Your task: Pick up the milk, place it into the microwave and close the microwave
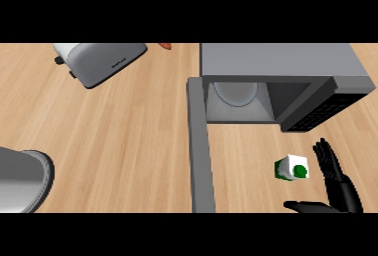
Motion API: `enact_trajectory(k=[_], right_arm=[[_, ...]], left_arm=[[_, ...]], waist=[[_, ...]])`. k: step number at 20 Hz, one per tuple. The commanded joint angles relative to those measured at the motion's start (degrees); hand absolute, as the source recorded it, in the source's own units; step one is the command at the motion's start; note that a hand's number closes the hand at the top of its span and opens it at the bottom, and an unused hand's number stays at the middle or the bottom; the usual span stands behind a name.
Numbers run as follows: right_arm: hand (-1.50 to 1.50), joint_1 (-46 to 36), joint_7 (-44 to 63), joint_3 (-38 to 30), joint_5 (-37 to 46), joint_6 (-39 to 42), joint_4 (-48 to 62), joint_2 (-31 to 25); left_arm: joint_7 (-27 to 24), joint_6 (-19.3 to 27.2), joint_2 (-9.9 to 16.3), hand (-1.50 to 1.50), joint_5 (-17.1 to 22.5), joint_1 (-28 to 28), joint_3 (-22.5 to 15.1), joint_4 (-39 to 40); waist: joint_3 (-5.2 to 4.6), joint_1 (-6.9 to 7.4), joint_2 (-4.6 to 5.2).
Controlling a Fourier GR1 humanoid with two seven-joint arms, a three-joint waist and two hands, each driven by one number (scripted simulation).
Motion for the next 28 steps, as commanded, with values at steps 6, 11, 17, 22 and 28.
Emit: enact_trajectory(k=[6, 11, 17, 22, 28], right_arm=[[-1.50, -12.64, -9.37, -2.66, 3.07, -4.51, 22.44, -1.72], [-1.50, -14.61, -14.87, -2.56, 3.34, -4.10, 28.17, -2.65], [1.50, -21.19, -22.00, -2.80, 5.57, -6.75, 41.26, -1.36], [1.50, -20.71, -28.00, -1.64, 7.58, -8.80, 39.42, -3.12], [1.50, -26.49, -24.33, -4.38, 5.49, -15.13, 41.19, 1.94]], left_arm=[[0.95, -1.31, 0.41, -1.50, 0.85, -2.62, 2.43, 1.94], [2.73, -3.14, -2.78, -1.50, 1.81, -0.06, 1.58, -1.78], [6.12, 0.02, -1.35, -1.50, 3.39, -1.05, 2.28, -5.25], [3.62, -3.04, -3.64, -1.50, 2.03, 0.43, 1.41, -4.18], [2.12, -5.52, 0.77, -1.50, 7.02, 0.47, 6.93, 1.45]], waist=[[0.03, 0.18, 0.09], [0.02, 0.17, 0.04], [0.13, 0.69, 0.24], [0.18, 0.93, 0.29], [0.13, 1.26, 0.26]])
